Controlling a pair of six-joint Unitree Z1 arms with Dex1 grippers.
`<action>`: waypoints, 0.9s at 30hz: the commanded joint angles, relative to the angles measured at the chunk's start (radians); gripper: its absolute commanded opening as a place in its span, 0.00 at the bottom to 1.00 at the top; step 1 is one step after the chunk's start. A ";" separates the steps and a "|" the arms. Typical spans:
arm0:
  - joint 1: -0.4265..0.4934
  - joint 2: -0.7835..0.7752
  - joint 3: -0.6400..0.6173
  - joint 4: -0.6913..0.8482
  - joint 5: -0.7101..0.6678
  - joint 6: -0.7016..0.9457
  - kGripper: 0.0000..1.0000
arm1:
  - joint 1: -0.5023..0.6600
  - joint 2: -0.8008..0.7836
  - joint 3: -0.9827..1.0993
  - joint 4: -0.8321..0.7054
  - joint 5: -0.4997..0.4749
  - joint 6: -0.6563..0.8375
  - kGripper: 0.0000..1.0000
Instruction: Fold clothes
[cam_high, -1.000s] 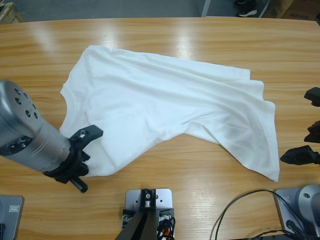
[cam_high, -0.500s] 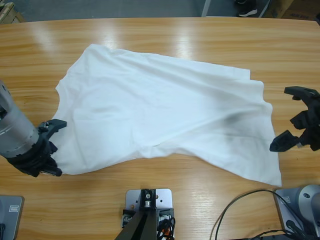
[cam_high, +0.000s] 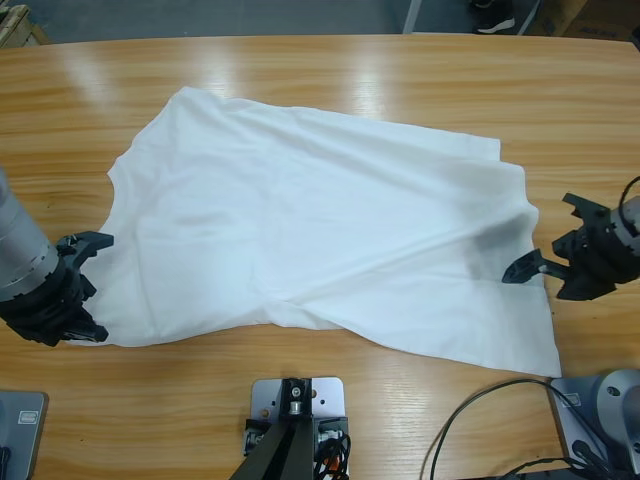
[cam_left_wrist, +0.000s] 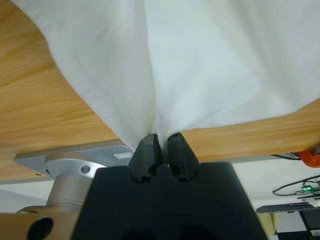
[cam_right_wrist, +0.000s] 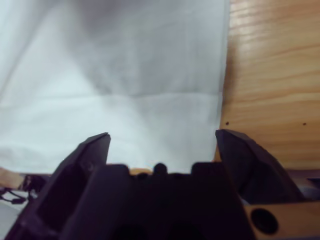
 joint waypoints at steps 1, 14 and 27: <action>0.011 0.029 -0.010 0.023 0.014 0.011 0.00 | -0.047 0.129 0.027 -0.049 -0.012 0.024 0.92; 0.011 0.022 -0.013 0.026 0.011 0.011 0.00 | -0.091 0.126 0.026 -0.048 0.075 -0.102 0.00; 0.011 0.010 -0.013 0.029 0.009 0.011 0.00 | -0.087 0.091 -0.068 0.126 0.009 -0.234 0.00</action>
